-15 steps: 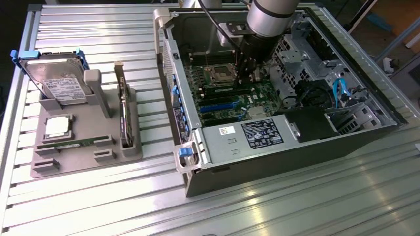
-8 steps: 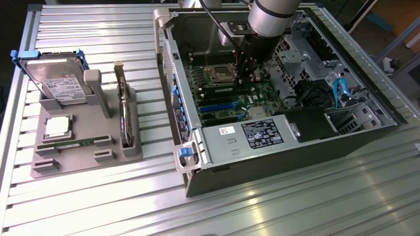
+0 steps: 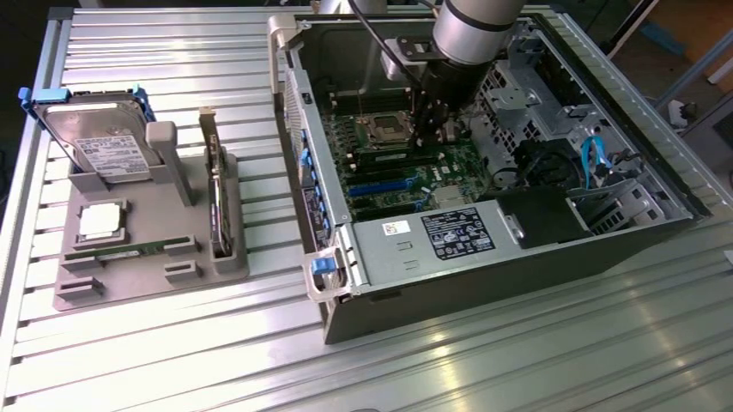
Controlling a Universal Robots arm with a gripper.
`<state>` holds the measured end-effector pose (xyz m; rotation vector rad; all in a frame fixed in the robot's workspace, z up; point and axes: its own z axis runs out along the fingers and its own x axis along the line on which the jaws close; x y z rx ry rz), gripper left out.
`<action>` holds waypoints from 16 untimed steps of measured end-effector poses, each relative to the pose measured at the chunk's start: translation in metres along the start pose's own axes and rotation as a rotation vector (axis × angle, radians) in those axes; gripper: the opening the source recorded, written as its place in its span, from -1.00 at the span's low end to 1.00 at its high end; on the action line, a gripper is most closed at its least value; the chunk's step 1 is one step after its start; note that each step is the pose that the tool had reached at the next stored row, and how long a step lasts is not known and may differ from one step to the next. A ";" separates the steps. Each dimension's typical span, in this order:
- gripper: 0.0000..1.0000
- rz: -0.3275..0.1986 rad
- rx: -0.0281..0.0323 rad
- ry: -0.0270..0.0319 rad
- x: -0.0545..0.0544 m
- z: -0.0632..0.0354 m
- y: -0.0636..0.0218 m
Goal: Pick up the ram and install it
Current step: 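Insert the ram into the slot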
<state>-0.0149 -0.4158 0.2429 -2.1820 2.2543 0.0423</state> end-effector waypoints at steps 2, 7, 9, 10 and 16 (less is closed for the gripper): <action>-0.76 -0.005 -0.0001 0.0000 0.000 0.0000 0.0000; -0.76 -0.007 -0.0002 -0.0005 0.000 0.0001 0.0000; -0.76 -0.007 -0.0002 -0.0019 0.000 0.0002 0.0000; -0.76 -0.007 -0.0002 -0.0024 0.000 0.0003 0.0000; -0.76 -0.007 -0.0002 -0.0028 0.000 0.0008 0.0000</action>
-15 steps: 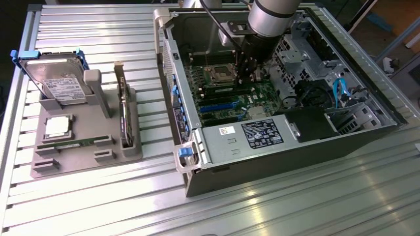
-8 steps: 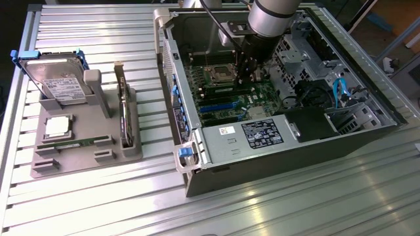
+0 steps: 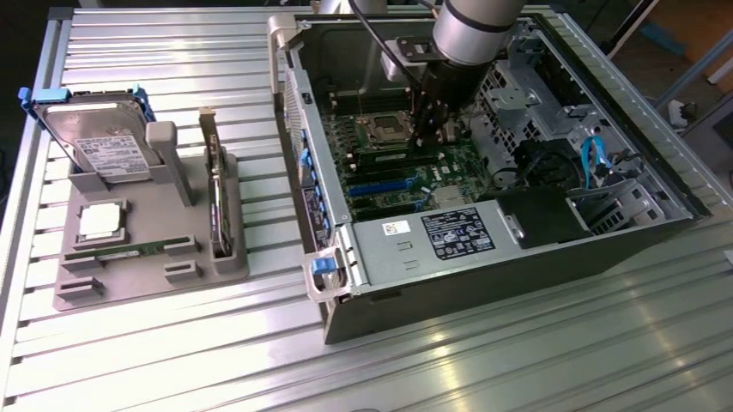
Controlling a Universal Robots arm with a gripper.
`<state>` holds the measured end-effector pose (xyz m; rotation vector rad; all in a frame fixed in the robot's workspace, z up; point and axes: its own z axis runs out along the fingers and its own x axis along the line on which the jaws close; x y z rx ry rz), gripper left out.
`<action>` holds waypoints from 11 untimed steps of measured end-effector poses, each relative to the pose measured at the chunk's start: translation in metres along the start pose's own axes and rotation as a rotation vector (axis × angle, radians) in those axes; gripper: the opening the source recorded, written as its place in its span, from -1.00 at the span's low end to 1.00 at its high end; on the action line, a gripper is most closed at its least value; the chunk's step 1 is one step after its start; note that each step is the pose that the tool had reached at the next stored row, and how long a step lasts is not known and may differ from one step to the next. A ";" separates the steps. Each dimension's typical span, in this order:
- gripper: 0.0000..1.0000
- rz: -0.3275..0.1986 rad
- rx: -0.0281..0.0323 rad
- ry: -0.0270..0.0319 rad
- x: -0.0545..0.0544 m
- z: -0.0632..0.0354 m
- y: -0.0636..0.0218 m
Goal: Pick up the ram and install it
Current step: 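Insert the ram into the slot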
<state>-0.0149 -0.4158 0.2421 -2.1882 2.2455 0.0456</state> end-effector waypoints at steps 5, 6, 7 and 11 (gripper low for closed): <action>-0.76 0.000 0.0001 0.0000 0.000 0.0010 0.0000; -0.76 0.000 0.0000 0.0000 0.000 0.0010 0.0000; -0.76 -0.001 0.0000 0.0000 0.000 0.0011 0.0000; -0.76 -0.004 -0.0001 0.0001 0.000 0.0011 -0.0001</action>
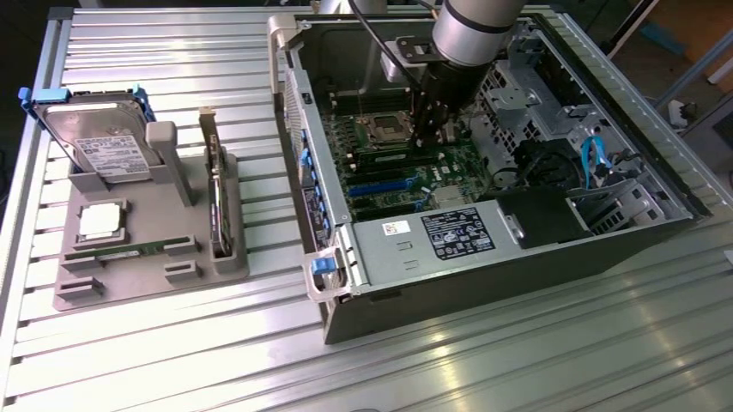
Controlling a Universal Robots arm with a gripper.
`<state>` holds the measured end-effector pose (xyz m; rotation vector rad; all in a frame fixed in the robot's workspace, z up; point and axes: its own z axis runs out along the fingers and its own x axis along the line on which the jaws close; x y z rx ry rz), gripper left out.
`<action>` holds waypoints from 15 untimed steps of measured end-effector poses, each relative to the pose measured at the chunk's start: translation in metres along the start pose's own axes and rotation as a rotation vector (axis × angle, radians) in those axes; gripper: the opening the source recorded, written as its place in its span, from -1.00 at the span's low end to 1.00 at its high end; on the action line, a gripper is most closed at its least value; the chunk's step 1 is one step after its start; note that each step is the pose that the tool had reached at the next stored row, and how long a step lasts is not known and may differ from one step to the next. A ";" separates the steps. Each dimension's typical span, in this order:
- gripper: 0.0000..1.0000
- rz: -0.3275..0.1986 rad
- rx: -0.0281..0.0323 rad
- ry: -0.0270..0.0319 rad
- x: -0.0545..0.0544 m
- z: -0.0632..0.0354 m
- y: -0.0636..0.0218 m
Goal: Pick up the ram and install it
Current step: 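Insert the ram into the slot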
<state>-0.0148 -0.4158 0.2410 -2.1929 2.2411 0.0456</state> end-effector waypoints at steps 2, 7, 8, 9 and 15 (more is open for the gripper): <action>-0.76 0.000 -0.0009 0.0000 0.000 0.0000 -0.0006; -0.76 0.000 -0.0031 0.0001 0.000 0.0000 -0.0015; -0.76 0.000 -0.0045 0.0002 0.000 0.0000 -0.0019; -0.76 0.000 -0.0102 0.0002 0.000 0.0000 -0.0029; -0.76 0.000 -0.0203 0.0004 0.000 0.0000 -0.0040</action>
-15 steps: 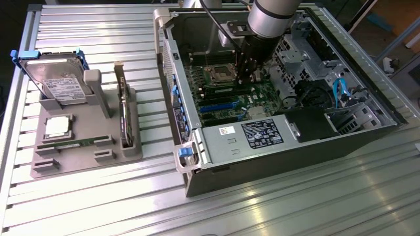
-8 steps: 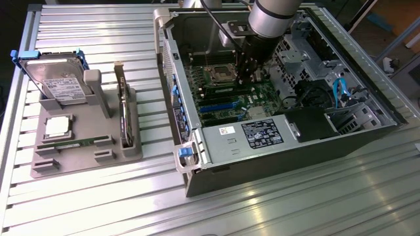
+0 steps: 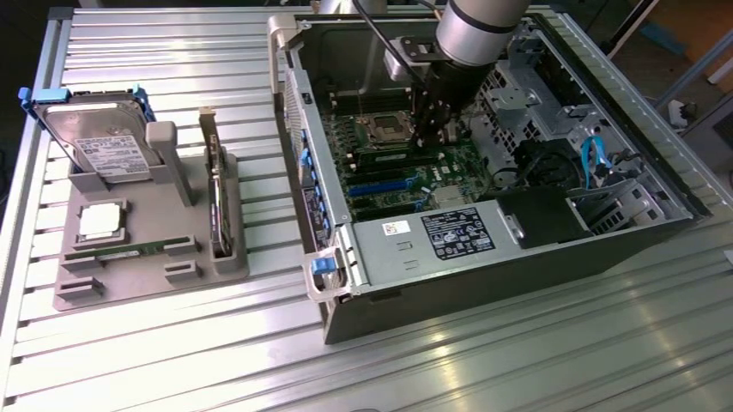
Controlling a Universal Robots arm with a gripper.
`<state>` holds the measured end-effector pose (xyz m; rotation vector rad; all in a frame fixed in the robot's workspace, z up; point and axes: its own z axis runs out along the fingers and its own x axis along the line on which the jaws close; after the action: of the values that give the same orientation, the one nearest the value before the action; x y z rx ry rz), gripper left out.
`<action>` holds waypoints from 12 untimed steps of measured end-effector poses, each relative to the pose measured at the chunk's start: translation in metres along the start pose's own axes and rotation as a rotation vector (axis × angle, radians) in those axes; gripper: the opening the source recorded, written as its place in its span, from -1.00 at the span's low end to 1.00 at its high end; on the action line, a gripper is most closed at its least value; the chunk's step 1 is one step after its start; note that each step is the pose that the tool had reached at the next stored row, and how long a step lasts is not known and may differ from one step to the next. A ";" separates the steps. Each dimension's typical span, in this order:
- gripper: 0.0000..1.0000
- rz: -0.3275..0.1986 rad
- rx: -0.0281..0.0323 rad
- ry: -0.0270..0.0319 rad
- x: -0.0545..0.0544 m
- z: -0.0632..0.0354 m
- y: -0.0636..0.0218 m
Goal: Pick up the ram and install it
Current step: 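Insert the ram into the slot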
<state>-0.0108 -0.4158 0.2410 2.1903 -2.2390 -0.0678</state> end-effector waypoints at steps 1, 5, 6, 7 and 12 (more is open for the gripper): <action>-0.76 0.000 0.0000 0.0000 0.000 0.0000 0.0000; -0.76 0.000 0.0000 -0.0001 0.000 0.0005 0.0000; -0.76 0.000 0.0000 0.0000 0.000 0.0009 0.0000; -0.76 0.000 0.0000 0.0000 0.000 0.0010 0.0001; -0.76 0.000 0.0001 -0.0002 -0.001 0.0012 0.0001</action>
<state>-0.0109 -0.4152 0.2398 2.1903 -2.2391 -0.0679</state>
